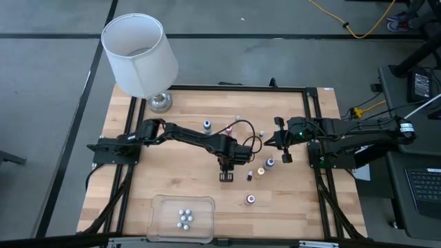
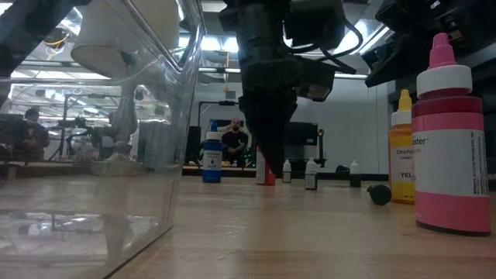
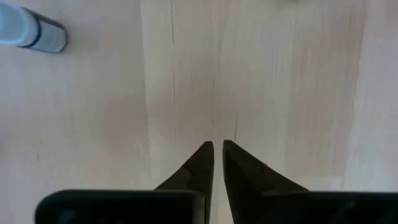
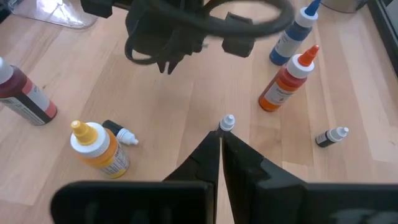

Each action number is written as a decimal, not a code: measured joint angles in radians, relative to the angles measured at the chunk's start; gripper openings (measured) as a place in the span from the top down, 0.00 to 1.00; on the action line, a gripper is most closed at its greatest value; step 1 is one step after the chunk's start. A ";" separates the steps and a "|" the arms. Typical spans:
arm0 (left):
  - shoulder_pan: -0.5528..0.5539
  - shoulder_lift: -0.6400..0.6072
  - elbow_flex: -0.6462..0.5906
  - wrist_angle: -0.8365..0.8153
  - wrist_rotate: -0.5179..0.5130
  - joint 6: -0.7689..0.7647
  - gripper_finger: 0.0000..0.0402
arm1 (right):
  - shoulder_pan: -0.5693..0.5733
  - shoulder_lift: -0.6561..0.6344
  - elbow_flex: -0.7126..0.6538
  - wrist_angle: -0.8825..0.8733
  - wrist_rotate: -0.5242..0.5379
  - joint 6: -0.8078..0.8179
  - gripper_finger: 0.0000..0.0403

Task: Pick & Place food coloring
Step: Put the small light green food coloring bottle into the bin

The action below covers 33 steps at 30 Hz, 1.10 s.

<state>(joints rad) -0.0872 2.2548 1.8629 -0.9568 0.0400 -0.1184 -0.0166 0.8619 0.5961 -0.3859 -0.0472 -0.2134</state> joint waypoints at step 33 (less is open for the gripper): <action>0.025 -0.118 0.000 0.276 0.068 -0.214 0.69 | 0.035 0.058 0.136 -0.226 0.011 -0.073 0.82</action>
<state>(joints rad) -0.0618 2.1370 1.8633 -0.6810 0.1077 -0.3320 0.0183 0.9203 0.7319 -0.6116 -0.0360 -0.2864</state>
